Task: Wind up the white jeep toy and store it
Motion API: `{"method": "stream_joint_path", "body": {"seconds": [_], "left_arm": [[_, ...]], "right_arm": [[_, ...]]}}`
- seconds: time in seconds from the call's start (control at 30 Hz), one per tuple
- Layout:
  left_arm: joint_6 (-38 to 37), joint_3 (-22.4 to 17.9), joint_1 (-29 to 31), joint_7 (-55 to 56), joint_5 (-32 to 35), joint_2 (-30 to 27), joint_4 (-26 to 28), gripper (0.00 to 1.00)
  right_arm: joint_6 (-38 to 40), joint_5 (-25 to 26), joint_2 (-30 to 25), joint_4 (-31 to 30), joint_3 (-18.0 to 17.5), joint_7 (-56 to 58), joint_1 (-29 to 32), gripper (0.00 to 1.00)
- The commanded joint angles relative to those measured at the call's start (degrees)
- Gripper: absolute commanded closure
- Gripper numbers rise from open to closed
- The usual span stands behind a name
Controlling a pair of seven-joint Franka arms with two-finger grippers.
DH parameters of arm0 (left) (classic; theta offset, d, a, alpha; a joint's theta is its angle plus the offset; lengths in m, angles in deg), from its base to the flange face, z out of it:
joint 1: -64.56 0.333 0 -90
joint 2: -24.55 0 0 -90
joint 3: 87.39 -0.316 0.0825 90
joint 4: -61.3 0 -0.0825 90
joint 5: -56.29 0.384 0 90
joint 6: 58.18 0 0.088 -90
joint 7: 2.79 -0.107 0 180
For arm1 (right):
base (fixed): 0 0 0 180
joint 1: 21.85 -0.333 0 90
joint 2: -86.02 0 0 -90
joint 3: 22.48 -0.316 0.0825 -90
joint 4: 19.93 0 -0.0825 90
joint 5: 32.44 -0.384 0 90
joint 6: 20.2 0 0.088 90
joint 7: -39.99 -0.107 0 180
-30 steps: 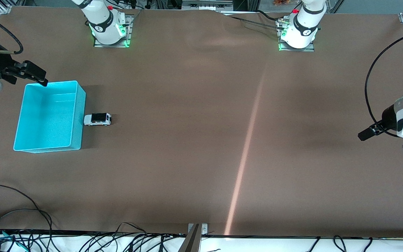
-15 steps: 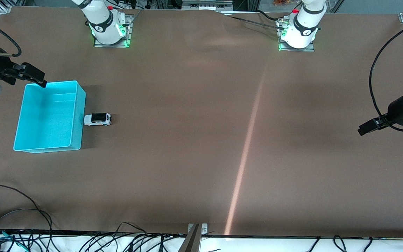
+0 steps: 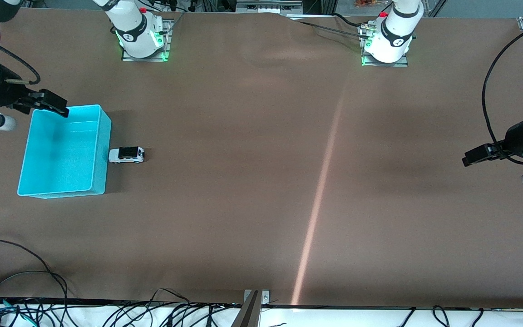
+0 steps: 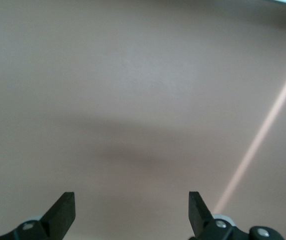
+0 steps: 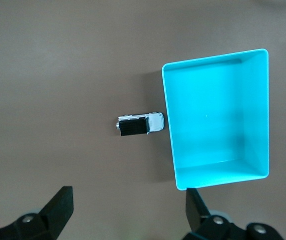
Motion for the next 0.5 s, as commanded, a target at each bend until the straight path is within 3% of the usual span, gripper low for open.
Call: {"method": "stream_joint_path", "body": {"seconds": [0.0, 0.33, 0.47], "left_arm": [[-2.28, -9.05, -8.64, -5.22, -2.62, -4.36, 1.46, 0.00], [-2.02, -19.95, -19.37, -5.66, -6.31, -12.10, 8.93, 0.00], [-2.02, -20.40, -20.34, -6.19, -6.31, -13.50, 9.81, 0.00]], "right_arm": [[-6.52, -0.62, -2.37, -7.68, -0.05, 0.06, 0.50, 0.00], [-15.58, -0.71, -4.04, -17.36, -0.05, -0.38, 0.59, 0.00], [-17.25, -0.71, -4.04, -20.26, -0.14, -0.29, 0.59, 0.00]]}}
